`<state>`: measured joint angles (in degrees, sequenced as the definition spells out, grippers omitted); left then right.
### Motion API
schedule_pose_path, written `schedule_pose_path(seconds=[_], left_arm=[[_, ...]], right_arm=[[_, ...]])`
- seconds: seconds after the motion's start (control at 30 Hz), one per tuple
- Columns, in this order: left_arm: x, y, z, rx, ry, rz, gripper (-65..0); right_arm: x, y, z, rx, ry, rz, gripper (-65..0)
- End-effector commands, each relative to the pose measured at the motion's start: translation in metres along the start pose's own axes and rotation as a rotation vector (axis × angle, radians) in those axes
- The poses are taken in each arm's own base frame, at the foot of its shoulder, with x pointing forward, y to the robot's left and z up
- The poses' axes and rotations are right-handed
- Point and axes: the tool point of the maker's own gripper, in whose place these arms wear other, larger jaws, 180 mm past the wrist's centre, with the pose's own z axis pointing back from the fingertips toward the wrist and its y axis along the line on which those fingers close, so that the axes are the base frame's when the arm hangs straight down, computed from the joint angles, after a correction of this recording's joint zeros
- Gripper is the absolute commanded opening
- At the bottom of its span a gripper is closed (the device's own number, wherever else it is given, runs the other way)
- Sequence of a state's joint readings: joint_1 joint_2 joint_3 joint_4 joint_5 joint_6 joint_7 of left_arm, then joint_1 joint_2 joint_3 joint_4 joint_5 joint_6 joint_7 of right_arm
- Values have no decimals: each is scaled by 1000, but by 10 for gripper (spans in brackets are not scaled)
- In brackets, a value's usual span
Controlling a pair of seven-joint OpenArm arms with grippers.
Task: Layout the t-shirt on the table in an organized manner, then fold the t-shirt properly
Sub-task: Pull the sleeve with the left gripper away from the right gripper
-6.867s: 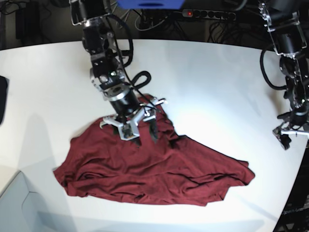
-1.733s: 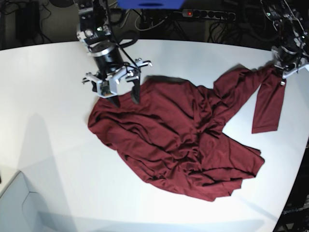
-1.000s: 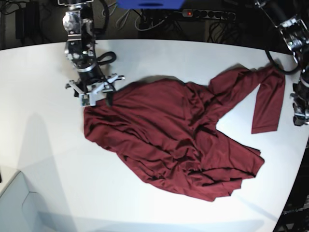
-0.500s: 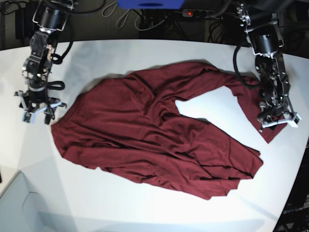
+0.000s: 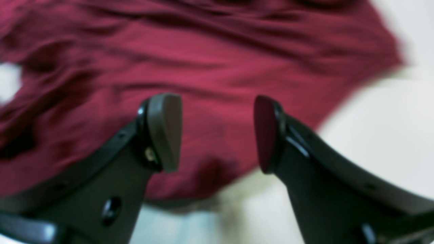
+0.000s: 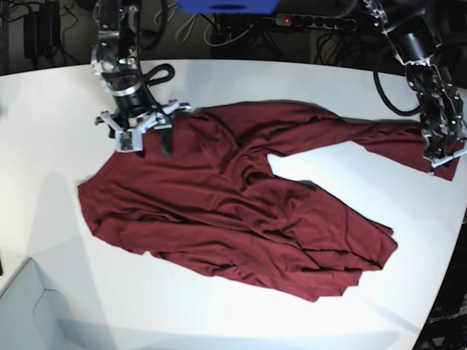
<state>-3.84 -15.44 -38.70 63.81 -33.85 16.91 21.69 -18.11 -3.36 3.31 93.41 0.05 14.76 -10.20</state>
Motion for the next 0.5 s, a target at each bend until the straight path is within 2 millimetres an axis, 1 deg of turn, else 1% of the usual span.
schedule_pose_path(seconds=[0.0,0.03,0.1,0.13,0.2,0.27,0.33,0.4,0.43,0.47], left_arm=[[30,1,0,5,-75,3,-337],[35,4,0,10,-84,7,-337],[46,9,1,18,-104,14,-336],[50,11,2,20,-113,18,-336],[51,21,4,34,-103,14,-336],[65,28,9,40,-115,24,-335],[68,38,11,56,-109,31,-334],[68,45,11,70,-97,38,-334],[69,46,11,72,-98,37,-334],[70,46,12,68,-102,35,-334]], right_arm=[[2,4,-1,9,-14,-7,-311],[-7,8,-4,20,9,-13,-311],[-25,9,-10,26,53,-22,-311],[-30,7,-16,24,67,-27,-311],[-41,-3,-22,4,98,-34,-311],[-57,-28,-21,-40,141,-29,-311],[-58,-47,-21,-75,147,-25,-311],[-55,-74,-17,-133,140,-24,-311],[-52,-82,-17,-153,134,-31,-311],[-46,-90,-17,-171,118,-32,-311]])
